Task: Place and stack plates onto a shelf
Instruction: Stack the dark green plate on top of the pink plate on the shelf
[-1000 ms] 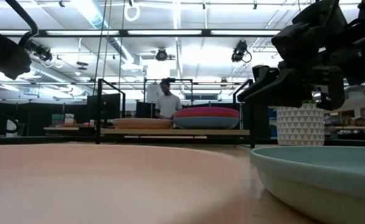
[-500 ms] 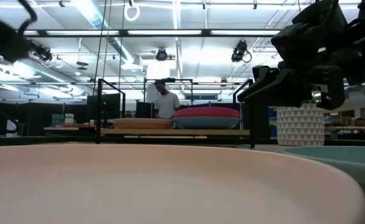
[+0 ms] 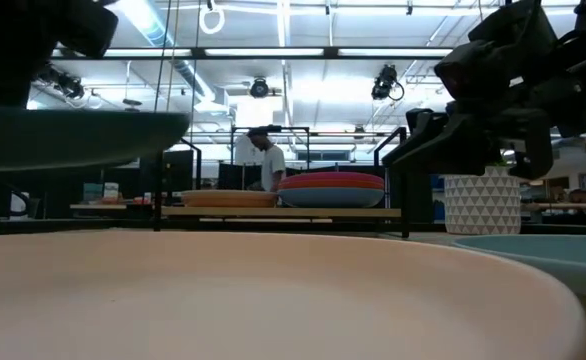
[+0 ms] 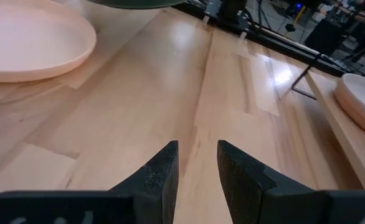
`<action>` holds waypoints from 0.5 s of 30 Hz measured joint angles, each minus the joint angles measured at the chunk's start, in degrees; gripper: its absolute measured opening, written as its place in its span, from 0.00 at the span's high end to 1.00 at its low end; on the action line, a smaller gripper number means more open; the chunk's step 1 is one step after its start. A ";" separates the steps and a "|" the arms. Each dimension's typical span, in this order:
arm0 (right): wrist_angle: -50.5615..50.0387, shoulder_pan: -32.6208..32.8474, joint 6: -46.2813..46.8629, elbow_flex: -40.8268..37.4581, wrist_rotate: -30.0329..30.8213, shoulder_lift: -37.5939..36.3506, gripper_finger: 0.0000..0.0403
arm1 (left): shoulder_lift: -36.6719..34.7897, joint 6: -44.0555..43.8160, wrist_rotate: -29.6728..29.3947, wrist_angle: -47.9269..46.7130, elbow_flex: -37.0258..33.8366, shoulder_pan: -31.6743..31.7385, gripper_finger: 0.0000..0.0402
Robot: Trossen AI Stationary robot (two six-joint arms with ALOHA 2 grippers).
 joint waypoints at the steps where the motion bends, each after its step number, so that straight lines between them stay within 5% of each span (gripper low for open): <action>1: 0.03 -0.01 -0.28 0.01 0.44 0.00 0.71 | 0.01 0.03 0.05 0.22 0.00 0.96 0.97; 7: 0.40 1.23 -3.43 -0.01 3.45 0.00 0.71 | 0.10 -2.13 -0.08 1.42 0.00 6.66 0.97; 15: 1.89 7.86 -11.94 -0.01 24.19 0.00 0.71 | 0.87 0.35 -3.02 10.05 0.00 15.82 0.96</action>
